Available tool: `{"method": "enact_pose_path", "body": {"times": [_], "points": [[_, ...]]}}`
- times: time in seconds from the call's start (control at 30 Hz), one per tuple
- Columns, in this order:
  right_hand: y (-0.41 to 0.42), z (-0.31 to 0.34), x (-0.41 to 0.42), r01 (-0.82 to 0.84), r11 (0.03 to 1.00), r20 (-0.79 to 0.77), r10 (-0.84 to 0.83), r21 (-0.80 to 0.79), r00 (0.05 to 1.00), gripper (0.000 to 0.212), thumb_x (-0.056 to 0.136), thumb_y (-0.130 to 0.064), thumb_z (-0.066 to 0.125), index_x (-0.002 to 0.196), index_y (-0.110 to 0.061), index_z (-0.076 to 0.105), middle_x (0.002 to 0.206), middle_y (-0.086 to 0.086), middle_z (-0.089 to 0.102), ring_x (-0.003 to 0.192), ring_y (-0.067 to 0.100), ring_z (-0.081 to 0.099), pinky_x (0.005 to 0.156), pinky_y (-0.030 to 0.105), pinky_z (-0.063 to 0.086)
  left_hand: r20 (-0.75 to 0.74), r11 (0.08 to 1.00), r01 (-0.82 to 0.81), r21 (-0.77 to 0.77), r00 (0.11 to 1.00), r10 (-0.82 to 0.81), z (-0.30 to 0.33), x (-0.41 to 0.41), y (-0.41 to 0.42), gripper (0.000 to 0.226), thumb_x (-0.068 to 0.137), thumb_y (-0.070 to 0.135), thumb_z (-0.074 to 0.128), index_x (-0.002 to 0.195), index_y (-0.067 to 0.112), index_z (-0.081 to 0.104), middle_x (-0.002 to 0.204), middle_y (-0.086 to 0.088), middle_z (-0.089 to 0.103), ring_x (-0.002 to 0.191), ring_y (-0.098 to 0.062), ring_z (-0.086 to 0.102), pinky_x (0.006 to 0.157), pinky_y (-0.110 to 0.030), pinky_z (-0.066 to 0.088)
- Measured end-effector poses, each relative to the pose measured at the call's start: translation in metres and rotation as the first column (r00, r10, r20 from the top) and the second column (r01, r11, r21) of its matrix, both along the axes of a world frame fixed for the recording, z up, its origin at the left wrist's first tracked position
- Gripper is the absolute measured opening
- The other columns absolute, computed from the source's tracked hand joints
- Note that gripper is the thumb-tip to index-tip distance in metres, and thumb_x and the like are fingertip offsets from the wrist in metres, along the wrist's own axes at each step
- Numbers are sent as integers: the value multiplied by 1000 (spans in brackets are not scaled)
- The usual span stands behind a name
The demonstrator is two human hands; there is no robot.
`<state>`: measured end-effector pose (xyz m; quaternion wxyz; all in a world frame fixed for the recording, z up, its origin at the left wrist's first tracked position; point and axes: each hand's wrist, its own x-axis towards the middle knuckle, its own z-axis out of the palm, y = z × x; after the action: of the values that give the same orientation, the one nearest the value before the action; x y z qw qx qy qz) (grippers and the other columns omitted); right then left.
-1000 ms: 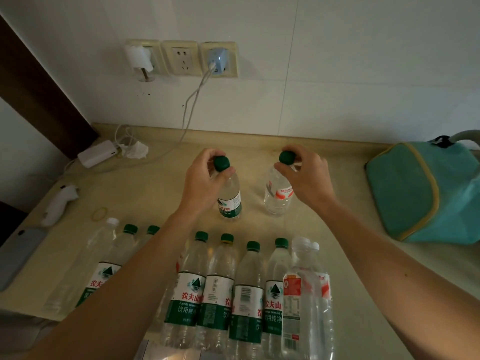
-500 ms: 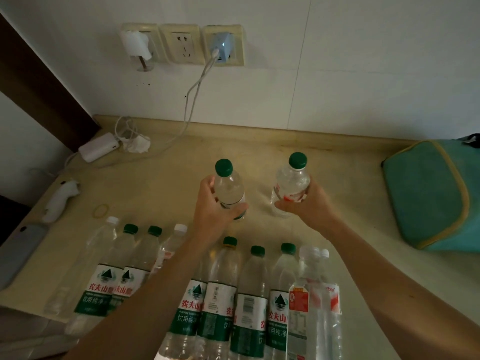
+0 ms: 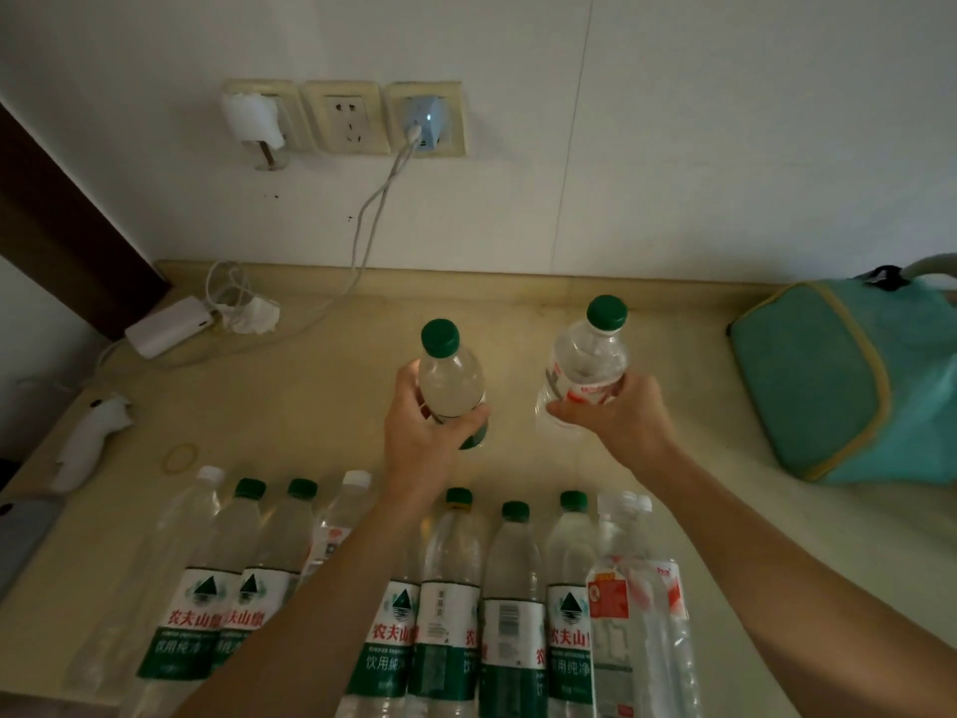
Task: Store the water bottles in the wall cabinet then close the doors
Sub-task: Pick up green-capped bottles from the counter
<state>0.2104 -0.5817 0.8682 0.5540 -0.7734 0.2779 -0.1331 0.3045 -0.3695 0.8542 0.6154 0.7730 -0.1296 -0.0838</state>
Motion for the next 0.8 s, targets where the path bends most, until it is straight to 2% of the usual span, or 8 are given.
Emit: {"method": "enact_pose_path", "body": {"times": [0.07,0.17,0.37,0.47,0.6,0.8], "points": [[9,27,-9,15,1000,65,-16,6,998,47,60,-25,95,99,-28,69,88,-12,76,82,1,72,68,15,57,35,999,35,-41,999,-33,23,-4,4,69,65,40,90,123,37,52,113,14,64,106,-7,63,84,-25,55],[32,78,-25,36,999,178,-40,29,983,46,61,-30,94,98,-32,67,90,-22,75,83,-3,71,62,7,52,107,993,76,-88,992,-67,71,-14,10,68,62,50,89,118,38,54,109,16,65,101,-4,64,73,-12,54],[76,186,-67,75,997,416,-80,29,906,47,66,-35,92,107,-23,72,98,-7,78,90,11,75,75,22,59,273,960,181,-215,955,-119,182,-33,27,57,68,39,90,115,39,58,105,26,67,98,8,64,70,-4,49],[93,243,-88,111,994,503,-103,15,858,40,65,-30,93,99,-23,74,91,-8,79,83,9,76,67,17,58,359,940,219,-262,926,-116,244,-45,36,53,70,41,88,114,41,57,104,30,66,96,11,63,67,-2,48],[109,320,-114,153,988,601,-104,-31,792,46,58,-37,93,98,-27,73,90,-14,78,81,3,74,62,12,55,429,892,275,-359,897,-104,332,-61,44,55,70,41,88,117,38,59,104,22,70,94,4,67,66,-12,54],[116,432,-145,211,968,742,-42,-135,669,57,49,-42,94,98,-23,74,90,-9,79,85,8,75,78,28,58,482,798,371,-474,868,-118,455,-88,48,49,71,42,86,113,35,63,101,18,74,91,1,70,69,-19,51]]}}
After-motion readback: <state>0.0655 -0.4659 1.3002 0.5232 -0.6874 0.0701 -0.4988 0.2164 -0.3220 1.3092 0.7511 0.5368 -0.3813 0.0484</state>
